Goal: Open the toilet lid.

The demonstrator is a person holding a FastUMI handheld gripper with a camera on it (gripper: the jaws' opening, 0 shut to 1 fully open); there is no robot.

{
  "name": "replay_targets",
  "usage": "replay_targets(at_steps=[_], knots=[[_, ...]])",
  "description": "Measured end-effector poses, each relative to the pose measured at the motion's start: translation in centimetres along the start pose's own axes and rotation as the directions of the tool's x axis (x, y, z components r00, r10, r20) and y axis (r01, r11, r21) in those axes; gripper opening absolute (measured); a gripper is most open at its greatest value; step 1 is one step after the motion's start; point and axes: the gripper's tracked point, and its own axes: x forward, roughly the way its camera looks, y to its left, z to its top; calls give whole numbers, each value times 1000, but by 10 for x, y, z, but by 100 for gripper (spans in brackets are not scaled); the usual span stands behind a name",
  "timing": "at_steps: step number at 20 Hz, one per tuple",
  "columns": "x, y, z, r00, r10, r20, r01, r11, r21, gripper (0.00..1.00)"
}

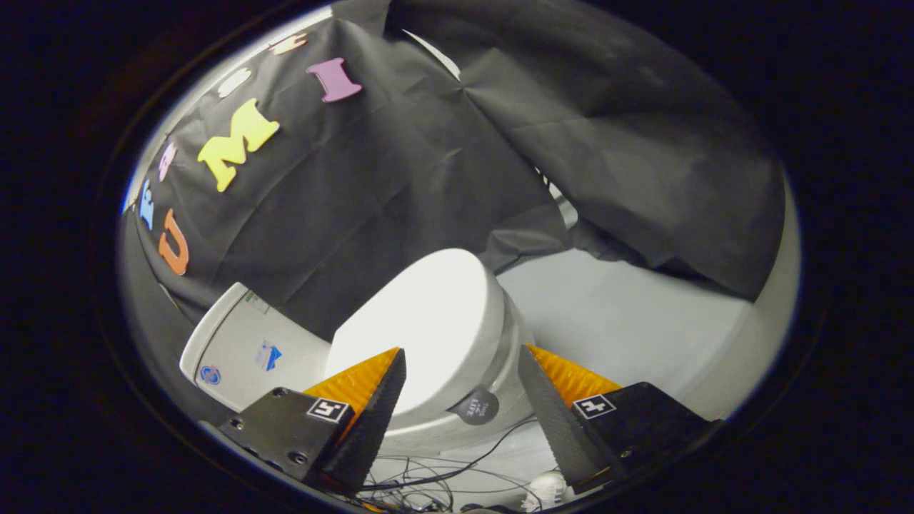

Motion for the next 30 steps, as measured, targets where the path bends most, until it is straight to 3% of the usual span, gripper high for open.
replay_targets(at_steps=[8,16,24,26,30], knots=[[23,-9,-52,989,42,-142,-21,989,143,90],[36,-13,-69,972,81,-221,-25,969,244,64],[49,-21,-76,962,76,-261,-6,966,258,36],[50,-23,-75,961,90,-262,-6,953,304,34],[49,-22,-71,959,136,-250,-18,905,425,20]])
